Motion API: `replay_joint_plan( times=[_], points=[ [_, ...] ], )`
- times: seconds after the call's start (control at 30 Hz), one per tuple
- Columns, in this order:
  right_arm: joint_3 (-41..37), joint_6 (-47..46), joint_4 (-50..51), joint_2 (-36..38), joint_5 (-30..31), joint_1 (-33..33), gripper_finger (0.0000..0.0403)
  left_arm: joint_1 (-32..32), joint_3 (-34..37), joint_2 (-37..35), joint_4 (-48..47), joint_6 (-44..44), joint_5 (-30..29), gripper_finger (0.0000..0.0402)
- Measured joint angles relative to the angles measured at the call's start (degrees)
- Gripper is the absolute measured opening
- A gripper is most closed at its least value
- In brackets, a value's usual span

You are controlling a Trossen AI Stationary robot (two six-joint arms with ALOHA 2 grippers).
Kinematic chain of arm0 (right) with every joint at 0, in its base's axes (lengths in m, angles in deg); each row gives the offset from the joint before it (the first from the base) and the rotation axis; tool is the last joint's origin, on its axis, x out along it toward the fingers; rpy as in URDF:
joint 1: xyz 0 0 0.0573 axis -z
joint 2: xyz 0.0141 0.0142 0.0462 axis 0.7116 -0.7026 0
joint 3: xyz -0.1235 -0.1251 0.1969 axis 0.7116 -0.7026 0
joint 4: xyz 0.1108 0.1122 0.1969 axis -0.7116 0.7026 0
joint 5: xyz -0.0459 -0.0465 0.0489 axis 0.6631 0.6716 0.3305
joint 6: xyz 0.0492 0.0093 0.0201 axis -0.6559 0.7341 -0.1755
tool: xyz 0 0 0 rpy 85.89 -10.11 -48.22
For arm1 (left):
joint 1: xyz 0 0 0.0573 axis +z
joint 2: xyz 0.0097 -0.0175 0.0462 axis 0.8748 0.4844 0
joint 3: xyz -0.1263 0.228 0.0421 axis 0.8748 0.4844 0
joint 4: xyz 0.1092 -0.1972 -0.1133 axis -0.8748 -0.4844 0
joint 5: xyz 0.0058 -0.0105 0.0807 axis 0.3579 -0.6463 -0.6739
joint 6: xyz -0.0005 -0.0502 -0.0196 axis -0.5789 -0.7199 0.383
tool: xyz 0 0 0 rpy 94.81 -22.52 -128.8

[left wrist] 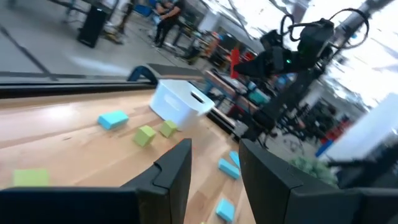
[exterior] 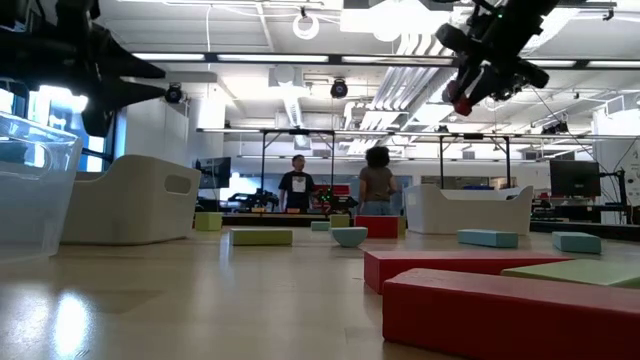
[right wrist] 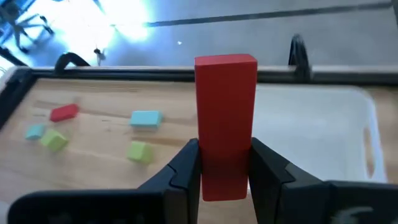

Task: Sort & place blocks by color
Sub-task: Put the red block into the white bin

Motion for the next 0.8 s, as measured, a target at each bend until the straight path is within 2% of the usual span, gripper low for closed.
replay_joint_plan(
  times=[0.17, 0.47, 0.63, 0.8],
  points=[
    [0.46, 12.11, -2.51, -0.02, -7.64, 9.56, 0.0078, 0.0, 0.0, 0.02, -0.02, -0.41, -3.29, 0.0122],
    [0.49, 27.1, -3.25, -1.1, -23.23, 24.4, 0.0078, 0.0, 0.0, 0.02, -0.02, -2.51, -3.44, 0.0122],
    [0.51, 31.56, -3.98, -6.12, -29.21, 29.59, 0.0078, 0.0, 0.0, 0.02, -0.04, -2.19, -3.44, 0.0122],
    [0.51, 32.83, -3.92, -13.69, -33.38, 32.07, 0.0078, 0.0, 0.0, 0.0, -0.07, -1.36, -3.42, 0.0122]
  ],
)
